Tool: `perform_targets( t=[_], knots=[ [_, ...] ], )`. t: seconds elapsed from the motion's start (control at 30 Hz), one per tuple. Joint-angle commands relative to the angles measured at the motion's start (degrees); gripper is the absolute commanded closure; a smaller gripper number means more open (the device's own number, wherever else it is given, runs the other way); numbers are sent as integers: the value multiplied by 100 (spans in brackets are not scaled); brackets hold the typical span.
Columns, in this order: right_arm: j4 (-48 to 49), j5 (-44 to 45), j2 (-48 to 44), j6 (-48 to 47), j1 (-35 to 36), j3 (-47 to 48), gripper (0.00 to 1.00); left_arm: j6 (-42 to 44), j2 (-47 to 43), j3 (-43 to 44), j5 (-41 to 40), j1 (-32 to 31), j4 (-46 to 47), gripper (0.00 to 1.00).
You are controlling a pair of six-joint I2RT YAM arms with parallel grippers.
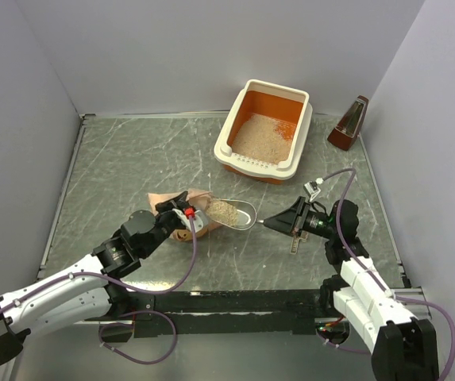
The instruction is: Fill the litter box with clean litter
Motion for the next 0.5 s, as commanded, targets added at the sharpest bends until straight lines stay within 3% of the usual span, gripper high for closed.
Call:
perform_targets(
  t=[0.0,0.47],
  knots=[
    [-244,159,-226,2,-101,336,100,-195,-42,172,-137,-75,1050,99],
    [-87,967,80,555,-162,872,100,-160,-165,102,-92,-119,1094,99]
  ],
)
